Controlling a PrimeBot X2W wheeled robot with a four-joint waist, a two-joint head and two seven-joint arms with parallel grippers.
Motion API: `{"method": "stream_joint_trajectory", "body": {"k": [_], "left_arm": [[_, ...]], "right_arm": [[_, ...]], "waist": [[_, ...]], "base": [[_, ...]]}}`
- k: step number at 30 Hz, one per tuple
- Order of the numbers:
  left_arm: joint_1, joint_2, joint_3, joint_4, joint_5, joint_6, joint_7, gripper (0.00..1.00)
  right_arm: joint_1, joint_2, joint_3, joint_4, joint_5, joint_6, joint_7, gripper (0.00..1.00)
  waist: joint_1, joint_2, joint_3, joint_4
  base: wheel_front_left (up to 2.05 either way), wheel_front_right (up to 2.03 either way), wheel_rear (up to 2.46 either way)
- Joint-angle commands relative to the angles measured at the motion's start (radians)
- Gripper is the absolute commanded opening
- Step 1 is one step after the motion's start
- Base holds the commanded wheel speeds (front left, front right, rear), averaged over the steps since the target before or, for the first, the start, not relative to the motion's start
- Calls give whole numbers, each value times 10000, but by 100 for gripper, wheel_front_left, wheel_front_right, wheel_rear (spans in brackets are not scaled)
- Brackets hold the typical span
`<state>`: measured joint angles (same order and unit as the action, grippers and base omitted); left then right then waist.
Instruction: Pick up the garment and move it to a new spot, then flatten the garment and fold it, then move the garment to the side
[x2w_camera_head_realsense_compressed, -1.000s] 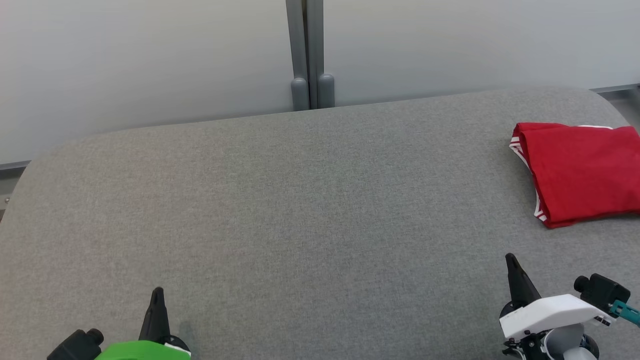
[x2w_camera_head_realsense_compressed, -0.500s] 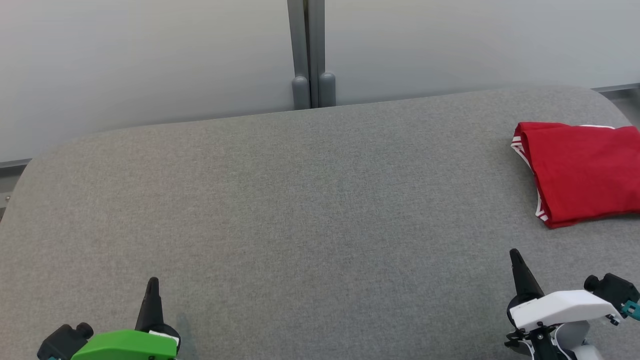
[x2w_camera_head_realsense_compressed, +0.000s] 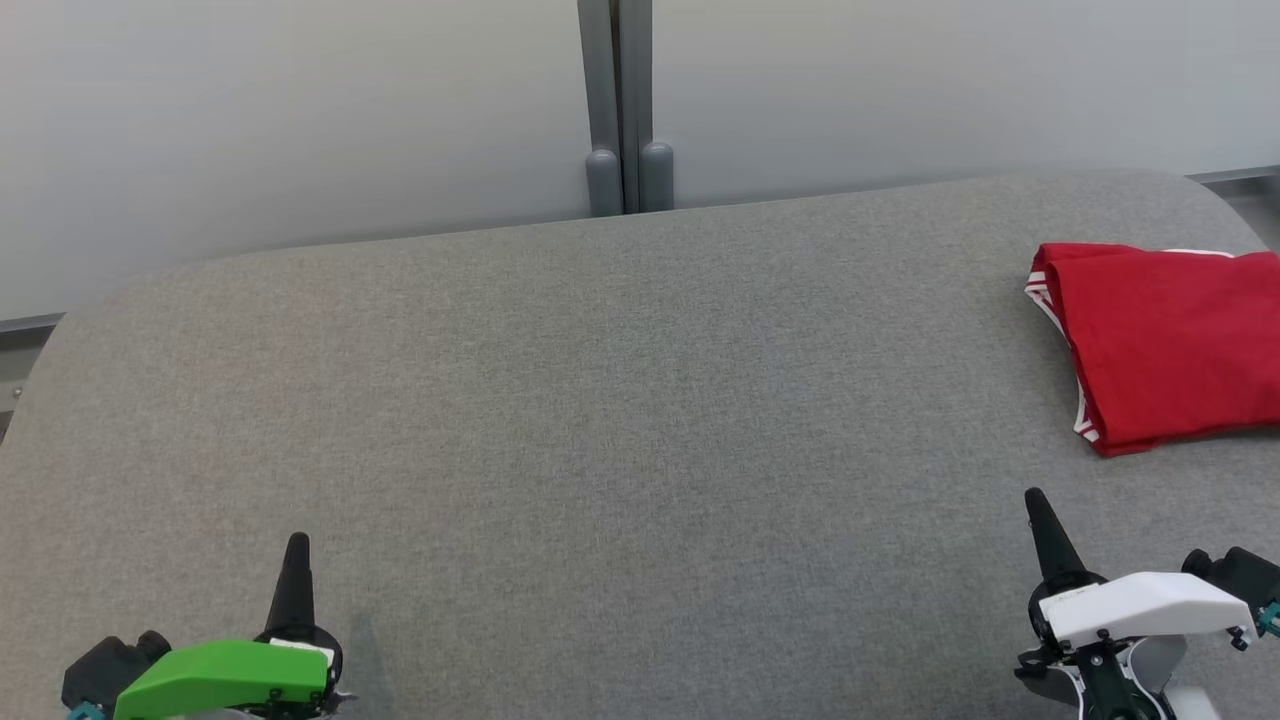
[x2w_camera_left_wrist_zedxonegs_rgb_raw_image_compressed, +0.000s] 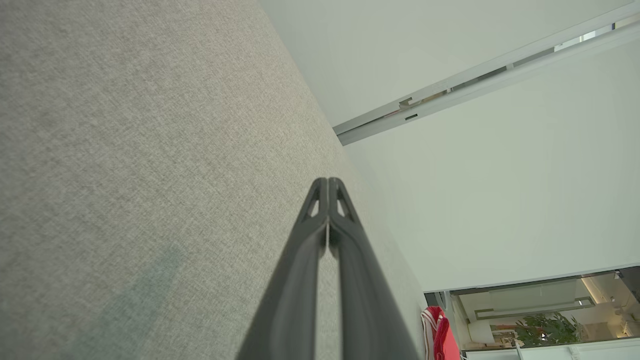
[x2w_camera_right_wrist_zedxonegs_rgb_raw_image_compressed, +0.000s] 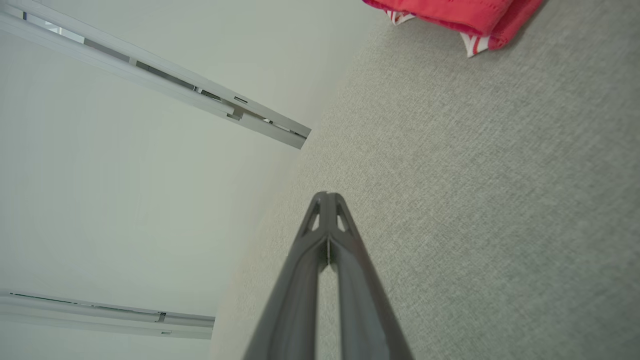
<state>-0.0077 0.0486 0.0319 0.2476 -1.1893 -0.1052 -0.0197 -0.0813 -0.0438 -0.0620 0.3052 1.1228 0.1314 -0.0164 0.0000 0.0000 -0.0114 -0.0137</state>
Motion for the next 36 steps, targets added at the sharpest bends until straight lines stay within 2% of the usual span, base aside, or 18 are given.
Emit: {"method": "stream_joint_trajectory", "body": {"k": [1,36], "left_arm": [[-237,85,73,-87,-237,-45,45,0],[-786,85,547,-58,-2837,-203,877,0]], "right_arm": [[-218,-56,-59,-151,253,-7,64,0],[-291,-78,-371,-468,3243,-10,879,0]], "waist": [[0,0,3,3],[0,0,85,80]], "base": [[0,0,0],[0,0,0]]}}
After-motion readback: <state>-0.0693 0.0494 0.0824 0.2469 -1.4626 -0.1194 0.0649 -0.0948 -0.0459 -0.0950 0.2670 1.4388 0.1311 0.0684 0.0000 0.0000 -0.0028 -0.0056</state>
